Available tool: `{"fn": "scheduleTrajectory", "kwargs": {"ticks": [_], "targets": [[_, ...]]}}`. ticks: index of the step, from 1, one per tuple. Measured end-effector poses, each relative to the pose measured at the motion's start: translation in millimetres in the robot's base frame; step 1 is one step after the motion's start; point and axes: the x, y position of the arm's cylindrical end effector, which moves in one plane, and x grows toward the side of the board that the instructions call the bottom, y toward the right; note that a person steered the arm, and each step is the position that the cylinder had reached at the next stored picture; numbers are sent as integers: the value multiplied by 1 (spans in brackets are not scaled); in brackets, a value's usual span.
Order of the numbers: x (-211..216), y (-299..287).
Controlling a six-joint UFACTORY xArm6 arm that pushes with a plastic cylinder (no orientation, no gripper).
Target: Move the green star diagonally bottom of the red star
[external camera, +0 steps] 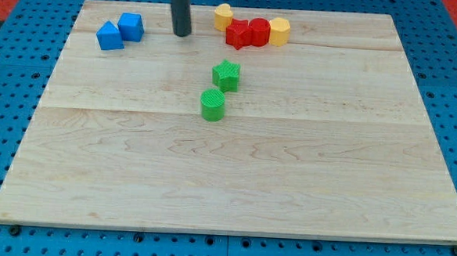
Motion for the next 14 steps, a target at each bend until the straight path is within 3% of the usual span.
{"fn": "scheduleTrajectory", "kwargs": {"ticks": [1, 2, 3, 4, 5, 6, 9, 10, 12, 13, 14], "targets": [[-47, 6], [-44, 78], [-24, 119], [-11, 55], [51, 54], [113, 116], [109, 182], [155, 181], [171, 56], [171, 63], [176, 112]]}}
